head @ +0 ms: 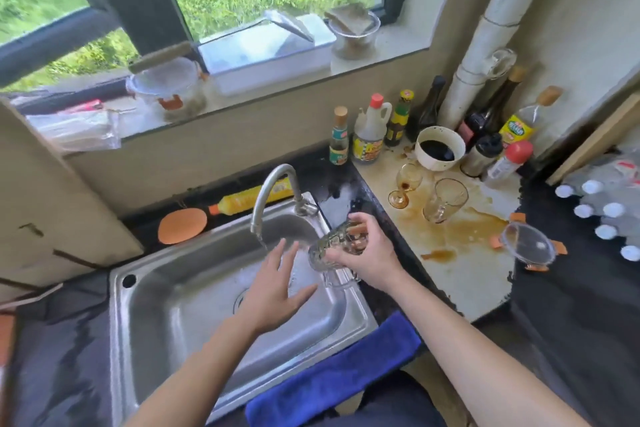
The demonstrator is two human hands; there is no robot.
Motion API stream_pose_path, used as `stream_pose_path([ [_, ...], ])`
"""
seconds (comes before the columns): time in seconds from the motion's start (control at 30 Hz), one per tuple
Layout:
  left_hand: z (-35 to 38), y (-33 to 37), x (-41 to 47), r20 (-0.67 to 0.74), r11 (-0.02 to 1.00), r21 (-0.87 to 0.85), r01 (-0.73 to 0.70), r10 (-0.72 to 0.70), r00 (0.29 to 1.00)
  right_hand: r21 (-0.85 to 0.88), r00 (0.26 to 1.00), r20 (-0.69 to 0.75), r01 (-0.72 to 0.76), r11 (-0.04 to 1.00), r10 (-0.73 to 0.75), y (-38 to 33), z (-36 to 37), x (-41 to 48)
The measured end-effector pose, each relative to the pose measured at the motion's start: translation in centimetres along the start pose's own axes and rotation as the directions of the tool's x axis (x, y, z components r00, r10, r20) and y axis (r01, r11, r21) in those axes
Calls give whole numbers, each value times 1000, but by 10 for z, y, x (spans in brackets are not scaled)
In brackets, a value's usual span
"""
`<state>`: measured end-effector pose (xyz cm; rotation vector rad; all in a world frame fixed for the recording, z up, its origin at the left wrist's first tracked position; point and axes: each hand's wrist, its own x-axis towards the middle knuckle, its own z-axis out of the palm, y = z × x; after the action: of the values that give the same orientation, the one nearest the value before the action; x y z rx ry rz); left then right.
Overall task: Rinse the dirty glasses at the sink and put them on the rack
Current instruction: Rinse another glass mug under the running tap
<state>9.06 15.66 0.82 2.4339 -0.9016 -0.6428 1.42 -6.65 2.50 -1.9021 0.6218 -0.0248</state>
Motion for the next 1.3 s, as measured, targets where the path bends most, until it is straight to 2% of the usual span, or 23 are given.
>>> stream_pose_path([
  [0.13, -18, -39, -28, 2, 991, -131, 19, -19, 1000, 263, 984, 160, -120, 957, 79, -32, 58, -12],
  [0.27, -28, -61, -39, -56, 978, -208, 27, -40, 998, 399, 966, 218, -217, 891, 138, -41, 101, -16],
  [0.37, -29, -74, -39, -71, 967, -241, 80, -100, 992, 419, 946, 272, -280, 864, 175, -42, 116, -11],
  [0.5, -27, -74, -23, -53, 906, -366, 212, -247, 968, 412, 915, 367, -321, 853, 167, -44, 119, 7],
  [0.67, -27, -68, -2, -30, 792, -536, 293, -365, 930, 336, 809, 563, -412, 847, 170, -39, 98, 40],
  [0.77, -26, -60, 10, -20, 706, -634, 317, -424, 905, 292, 788, 584, -427, 855, 194, -41, 91, 58],
  [0.97, -23, -57, 20, 85, 372, -875, 308, -509, 856, 269, 769, 578, -496, 825, 274, -42, 104, 74],
  [1.1, -24, -63, 19, 141, 179, -941, 288, -568, 811, 190, 749, 588, -494, 849, 305, -35, 108, 72],
  [1.3, -26, -62, 23, 226, 115, -938, 327, -514, 828, 249, 786, 534, -500, 830, 313, -26, 108, 71],
])
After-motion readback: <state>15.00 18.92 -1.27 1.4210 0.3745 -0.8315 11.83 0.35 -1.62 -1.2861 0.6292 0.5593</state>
